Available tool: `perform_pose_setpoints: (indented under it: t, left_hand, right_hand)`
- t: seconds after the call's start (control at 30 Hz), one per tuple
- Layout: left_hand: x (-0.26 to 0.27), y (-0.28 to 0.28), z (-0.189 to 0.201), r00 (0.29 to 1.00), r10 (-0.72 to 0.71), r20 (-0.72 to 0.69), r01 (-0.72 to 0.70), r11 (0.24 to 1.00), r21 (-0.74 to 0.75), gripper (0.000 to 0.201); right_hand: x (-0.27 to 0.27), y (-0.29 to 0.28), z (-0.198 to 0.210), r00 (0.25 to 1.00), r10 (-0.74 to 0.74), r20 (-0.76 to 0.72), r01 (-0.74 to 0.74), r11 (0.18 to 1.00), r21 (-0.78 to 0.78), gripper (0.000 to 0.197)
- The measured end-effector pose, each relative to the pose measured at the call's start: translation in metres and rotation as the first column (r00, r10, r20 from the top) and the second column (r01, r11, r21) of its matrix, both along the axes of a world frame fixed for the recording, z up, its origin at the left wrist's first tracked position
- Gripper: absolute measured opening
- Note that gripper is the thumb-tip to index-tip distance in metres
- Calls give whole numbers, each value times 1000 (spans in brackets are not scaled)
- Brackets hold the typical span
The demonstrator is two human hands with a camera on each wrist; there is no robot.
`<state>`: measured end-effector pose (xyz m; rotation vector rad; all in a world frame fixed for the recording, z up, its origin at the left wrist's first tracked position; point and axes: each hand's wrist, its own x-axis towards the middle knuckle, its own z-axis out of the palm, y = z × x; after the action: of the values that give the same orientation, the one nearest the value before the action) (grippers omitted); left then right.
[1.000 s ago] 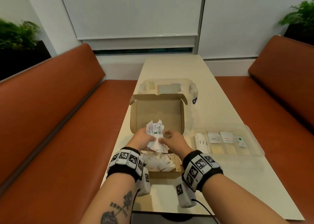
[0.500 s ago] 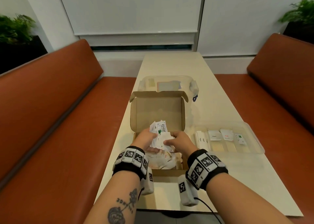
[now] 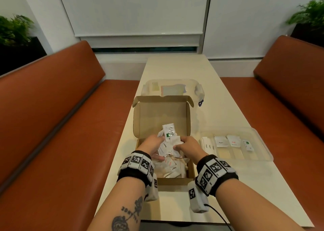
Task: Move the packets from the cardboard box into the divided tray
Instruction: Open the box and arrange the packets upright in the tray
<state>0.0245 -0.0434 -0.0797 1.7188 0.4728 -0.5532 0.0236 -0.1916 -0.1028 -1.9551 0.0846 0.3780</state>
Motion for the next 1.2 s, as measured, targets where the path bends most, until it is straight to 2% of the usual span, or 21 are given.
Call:
perform_pose_setpoints:
  t: [0.07,0.13,0.27,0.37,0.5,0.57,0.7,0.8,0.93,1.03,1.13,1.2]
  left_hand:
    - [0,-3,3,999,-33,19,33,999,12,35]
    - [-1,-6,5,999,-45,22,44,999,29,37]
    - [-4,-9,4,997,-76,17,75,997,35,37]
    - [-3,-7,0,994,-92,55,89,995,41,36]
    - [0,-3,0,997,-45,55,44,999,11,31]
    - [0,-2,2,999,-14,29,15,1000,-12,42]
    - [1,0,4,998,60,0,-60,998,-35,79]
    - [3,2,3,995,91,28,-90,996,-25,85]
    - [6,2,-2,981,135,138,-133,991,-23,86]
    - [6,3,0,965,168,201,-151,984,-97,78]
    - [4,4,4,961,178,214,-118,957,-265,48]
    - [2,3,4,960,169,224,-91,942,-322,38]
  right_hand:
    - [0,2,1,1000,9,14,-9,1000,8,27]
    - [1,2,1,999,19,27,-19,1000,-14,16]
    - [2,2,3,999,34,39,-33,999,-21,11]
    - [0,1,8,996,44,72,-45,999,12,19]
    - [1,3,13,996,50,73,-55,996,71,28]
    - [2,5,16,998,36,41,-41,992,117,28]
    - [3,5,23,1000,16,-16,-13,979,202,25]
    - [4,4,25,999,15,-37,-6,972,237,28]
    - [4,9,29,1000,6,-12,-2,963,271,25]
    - [6,12,32,1000,-9,29,0,955,295,24]
    - [9,13,34,989,25,143,-45,989,139,27]
    - [10,14,35,984,54,168,-71,993,97,30]
